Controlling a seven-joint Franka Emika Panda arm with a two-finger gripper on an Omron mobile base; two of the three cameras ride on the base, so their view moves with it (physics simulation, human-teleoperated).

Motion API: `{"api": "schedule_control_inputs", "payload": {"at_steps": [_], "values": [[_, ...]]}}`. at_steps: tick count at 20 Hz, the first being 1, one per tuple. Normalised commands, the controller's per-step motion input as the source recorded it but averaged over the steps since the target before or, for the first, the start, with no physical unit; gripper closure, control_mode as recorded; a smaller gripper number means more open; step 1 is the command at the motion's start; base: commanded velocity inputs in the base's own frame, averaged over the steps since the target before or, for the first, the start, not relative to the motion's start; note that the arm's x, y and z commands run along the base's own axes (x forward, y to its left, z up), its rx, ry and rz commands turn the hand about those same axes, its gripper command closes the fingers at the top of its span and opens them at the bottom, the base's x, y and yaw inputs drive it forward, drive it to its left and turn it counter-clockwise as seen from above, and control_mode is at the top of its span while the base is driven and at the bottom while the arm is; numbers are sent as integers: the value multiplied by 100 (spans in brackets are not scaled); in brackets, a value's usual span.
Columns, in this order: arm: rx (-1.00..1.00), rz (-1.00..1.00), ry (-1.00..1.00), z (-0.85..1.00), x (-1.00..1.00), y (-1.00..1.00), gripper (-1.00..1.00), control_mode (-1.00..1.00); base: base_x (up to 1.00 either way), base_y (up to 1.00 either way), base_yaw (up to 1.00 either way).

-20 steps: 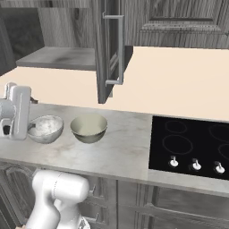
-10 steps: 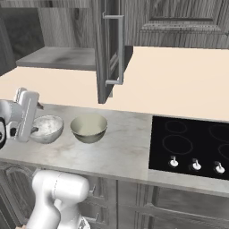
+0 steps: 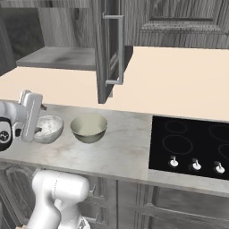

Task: Open the cabinet. Pick the bowls from the counter and place them in the cabinet. Then close the cabinet.

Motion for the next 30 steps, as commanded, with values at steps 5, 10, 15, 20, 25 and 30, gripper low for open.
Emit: {"api": "schedule_control_inputs", "payload": {"at_steps": [5, 10, 15, 20, 25, 30], "values": [[2, -3, 0, -34, 11, 0, -100, -100, 0, 0, 0], [3, -2, 0, -29, 14, 0, -100, -100, 0, 0, 0], [0, -5, 4, -30, 26, 0, -100, -100, 0, 0, 0], [0, -2, 6, -28, 35, 0, -100, -100, 0, 0, 0], [0, 0, 6, -23, 38, -2, -100, -100, 0, 0, 0], [0, 0, 0, -17, 28, 0, -100, -100, 0, 0, 0]]}}
